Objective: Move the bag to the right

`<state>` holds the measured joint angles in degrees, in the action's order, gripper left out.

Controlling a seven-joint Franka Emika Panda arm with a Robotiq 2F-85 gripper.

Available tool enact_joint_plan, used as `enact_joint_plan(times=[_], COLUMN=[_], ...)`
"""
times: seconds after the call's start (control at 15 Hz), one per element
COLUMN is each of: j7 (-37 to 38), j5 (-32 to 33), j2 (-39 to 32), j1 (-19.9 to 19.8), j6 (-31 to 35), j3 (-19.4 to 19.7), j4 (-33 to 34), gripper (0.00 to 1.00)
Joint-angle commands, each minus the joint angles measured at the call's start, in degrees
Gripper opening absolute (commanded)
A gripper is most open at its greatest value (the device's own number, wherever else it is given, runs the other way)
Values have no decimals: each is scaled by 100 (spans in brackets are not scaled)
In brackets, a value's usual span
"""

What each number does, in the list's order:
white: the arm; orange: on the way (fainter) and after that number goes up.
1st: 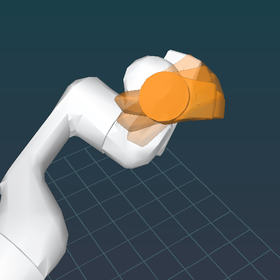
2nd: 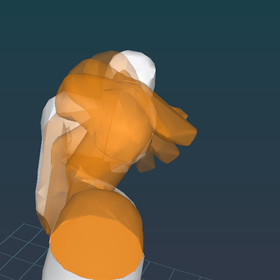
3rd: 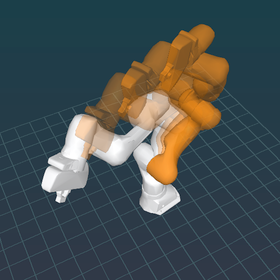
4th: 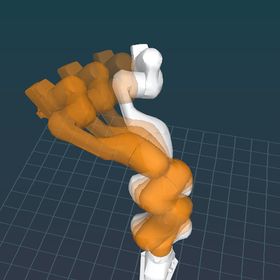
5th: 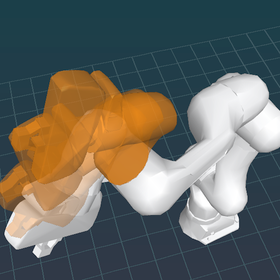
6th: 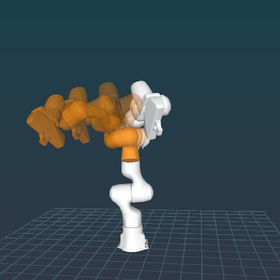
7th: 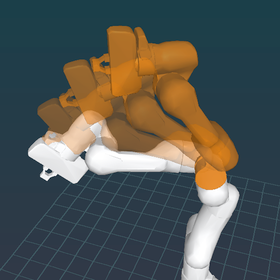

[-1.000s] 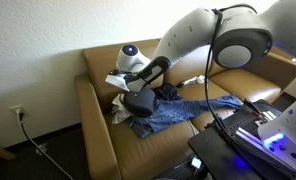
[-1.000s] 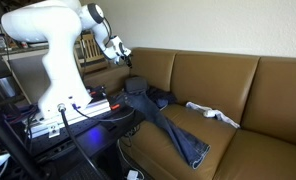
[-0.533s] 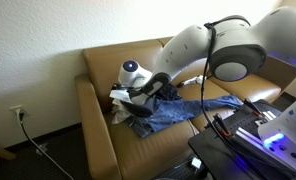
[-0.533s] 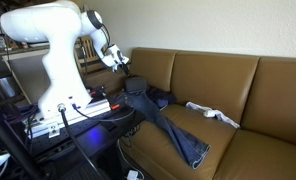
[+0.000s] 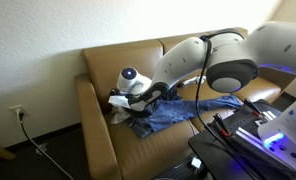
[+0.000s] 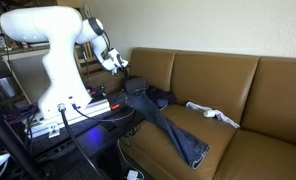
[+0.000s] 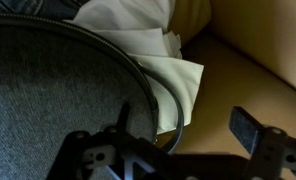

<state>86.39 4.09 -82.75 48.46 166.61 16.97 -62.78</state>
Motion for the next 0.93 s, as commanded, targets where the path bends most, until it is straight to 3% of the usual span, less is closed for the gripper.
enact_joint_plan(times=[0.0, 0.33, 0.47, 0.87], j7=[-114, -49, 431, 1164], j5=[-117, -506, -602, -554], j2=[-101, 260, 288, 113], j1=[-172, -492, -285, -220], j6=[-141, -390, -764, -1290], j3=[-395, -1333, -1074, -938], j4=[183, 106, 133, 294], gripper=[100, 100, 100, 100])
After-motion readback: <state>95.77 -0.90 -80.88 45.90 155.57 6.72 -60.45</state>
